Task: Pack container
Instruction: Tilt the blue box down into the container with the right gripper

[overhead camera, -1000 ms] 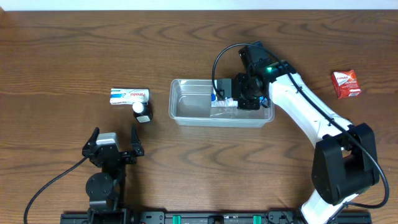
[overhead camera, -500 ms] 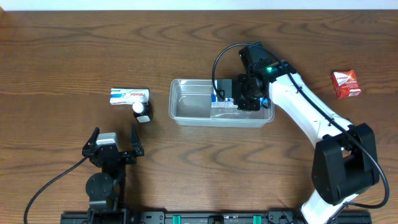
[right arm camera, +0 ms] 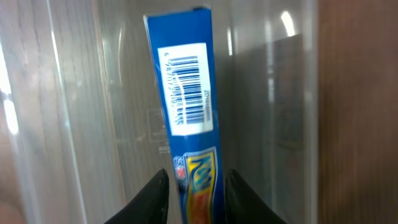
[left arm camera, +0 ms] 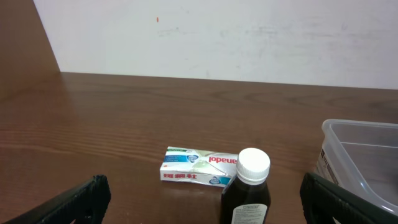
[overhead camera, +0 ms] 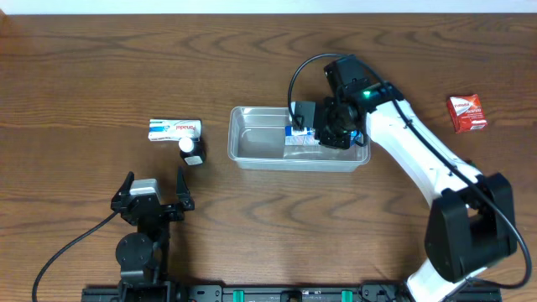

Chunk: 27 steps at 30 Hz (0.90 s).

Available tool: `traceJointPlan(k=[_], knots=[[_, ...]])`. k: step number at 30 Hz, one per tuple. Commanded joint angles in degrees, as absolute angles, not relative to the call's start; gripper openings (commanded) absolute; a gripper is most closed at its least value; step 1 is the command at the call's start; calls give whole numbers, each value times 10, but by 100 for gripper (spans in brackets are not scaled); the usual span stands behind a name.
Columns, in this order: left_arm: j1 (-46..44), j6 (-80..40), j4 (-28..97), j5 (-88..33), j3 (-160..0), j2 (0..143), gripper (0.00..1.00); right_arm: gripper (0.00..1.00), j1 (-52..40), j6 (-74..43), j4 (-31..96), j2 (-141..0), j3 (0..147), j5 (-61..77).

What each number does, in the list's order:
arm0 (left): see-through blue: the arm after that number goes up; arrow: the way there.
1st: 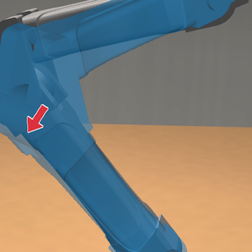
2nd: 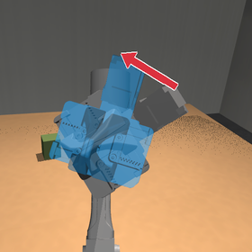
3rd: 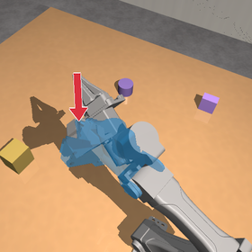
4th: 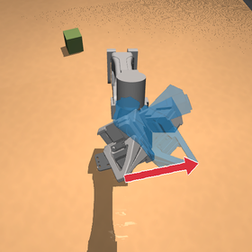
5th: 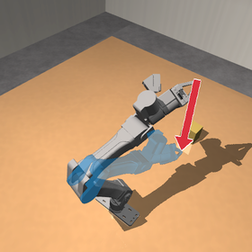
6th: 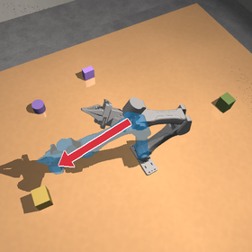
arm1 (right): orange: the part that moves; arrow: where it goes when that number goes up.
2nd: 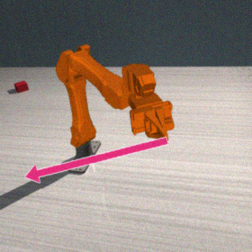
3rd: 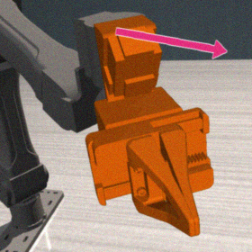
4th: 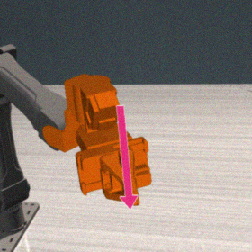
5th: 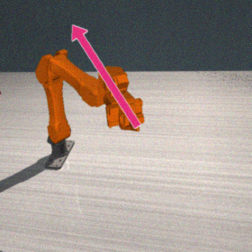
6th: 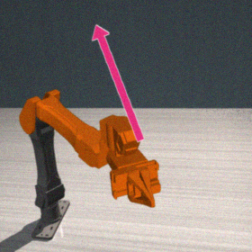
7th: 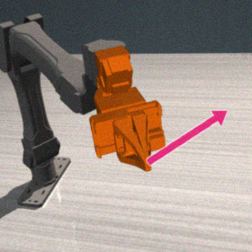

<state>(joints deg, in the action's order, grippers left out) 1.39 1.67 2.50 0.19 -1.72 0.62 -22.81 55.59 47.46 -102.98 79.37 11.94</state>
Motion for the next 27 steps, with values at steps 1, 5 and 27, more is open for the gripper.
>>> traceJointPlan(k=[1, 5, 27], knots=[[12, 16, 40, 5, -2, 2, 98, 30, -233, 482, 476, -1000, 798, 125], [12, 16, 40, 5, -2, 2, 98, 31, -234, 428, 476, -996, 798, 125], [12, 16, 40, 5, -2, 2, 98, 1, -239, 159, 342, -998, 798, 133]])
